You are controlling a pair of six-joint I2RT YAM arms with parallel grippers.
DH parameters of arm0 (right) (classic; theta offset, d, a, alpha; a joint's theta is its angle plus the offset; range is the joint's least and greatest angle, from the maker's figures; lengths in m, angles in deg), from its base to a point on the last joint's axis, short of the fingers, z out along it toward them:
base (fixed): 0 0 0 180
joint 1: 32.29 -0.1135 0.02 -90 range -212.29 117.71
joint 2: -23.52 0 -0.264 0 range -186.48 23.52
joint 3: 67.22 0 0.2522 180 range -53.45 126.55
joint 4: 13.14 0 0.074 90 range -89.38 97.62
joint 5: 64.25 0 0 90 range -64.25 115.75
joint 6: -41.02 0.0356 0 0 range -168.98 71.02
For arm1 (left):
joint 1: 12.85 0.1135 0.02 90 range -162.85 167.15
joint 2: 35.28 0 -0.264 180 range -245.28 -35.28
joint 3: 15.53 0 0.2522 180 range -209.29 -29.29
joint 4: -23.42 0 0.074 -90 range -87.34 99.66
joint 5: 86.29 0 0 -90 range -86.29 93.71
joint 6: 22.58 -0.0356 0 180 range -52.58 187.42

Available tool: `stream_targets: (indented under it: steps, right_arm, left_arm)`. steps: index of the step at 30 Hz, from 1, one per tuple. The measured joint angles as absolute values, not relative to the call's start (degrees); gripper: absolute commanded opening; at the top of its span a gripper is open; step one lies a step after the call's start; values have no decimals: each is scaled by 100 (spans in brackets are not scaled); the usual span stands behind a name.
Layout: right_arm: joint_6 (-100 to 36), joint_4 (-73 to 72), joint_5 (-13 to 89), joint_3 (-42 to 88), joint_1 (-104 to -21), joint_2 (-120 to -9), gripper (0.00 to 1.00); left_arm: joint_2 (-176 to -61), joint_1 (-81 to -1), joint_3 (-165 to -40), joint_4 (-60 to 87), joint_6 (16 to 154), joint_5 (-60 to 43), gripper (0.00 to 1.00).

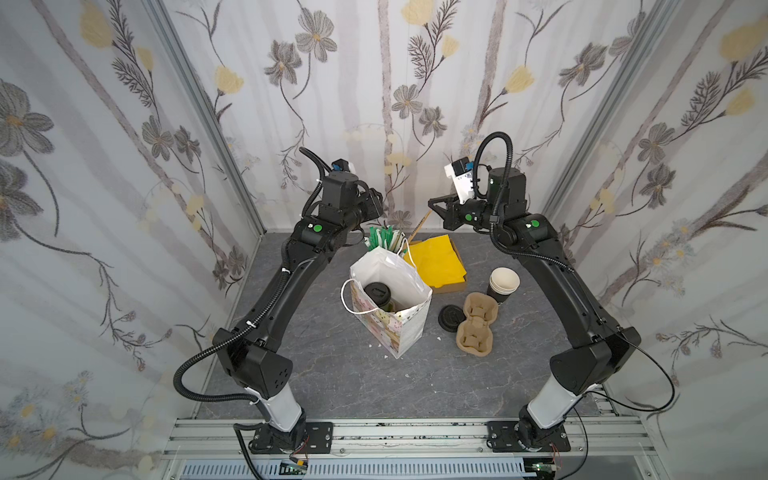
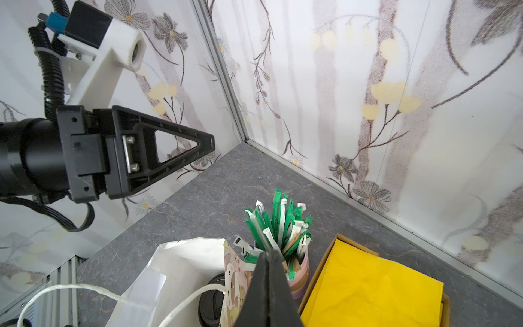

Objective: Pack a coffee takeout order
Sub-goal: Pick up the straw from the storage cup, then place the straw in the takeout bag.

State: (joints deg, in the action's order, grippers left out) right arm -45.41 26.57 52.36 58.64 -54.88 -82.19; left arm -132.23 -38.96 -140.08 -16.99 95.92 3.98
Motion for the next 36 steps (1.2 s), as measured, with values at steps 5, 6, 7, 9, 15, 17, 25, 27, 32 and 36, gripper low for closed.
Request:
stream_targets:
  steps: [5, 6, 7, 9, 15, 17, 25, 27, 32, 36]
  right_arm:
    - [-4537, 2659, 5085, 5901, -5447, -8007, 0]
    - [-4534, 2673, 5076, 5923, -5444, -7988, 0]
    - [-4504, 2690, 5061, 5960, -5442, -7968, 0]
    - [-4484, 2756, 5039, 6067, -5440, -7922, 0]
    - [-4384, 2968, 5072, 6301, -5436, -7544, 0]
    - [-4344, 3031, 5098, 6312, -5471, -7363, 0]
    - [-4233, 3348, 5242, 6332, -5958, -6810, 0]
    - [-4148, 3407, 5240, 6325, -6105, -6753, 0]
    - [-3828, 3575, 5245, 6395, -6314, -6578, 0]
    - [-3702, 3661, 5240, 6384, -6419, -6506, 0]
  left_arm:
    - [-13157, -3946, -14019, -1627, 9561, 405, 53]
    - [-13155, -3957, -14027, -1625, 9539, 405, 53]
    - [-13155, -3966, -14034, -1619, 9517, 403, 52]
    - [-13155, -3990, -14067, -1614, 9460, 403, 52]
    - [-13173, -4141, -14318, -1562, 9349, 383, 51]
    - [-13175, -4206, -14375, -1546, 9329, 359, 51]
    - [-13042, -4488, -14388, -1544, 9290, 193, 50]
    - [-12902, -4549, -14294, -1544, 9288, 193, 50]
    - [-12408, -4617, -13890, -1535, 9163, 200, 50]
    - [-11962, -4617, -13507, -1522, 8999, 318, 50]
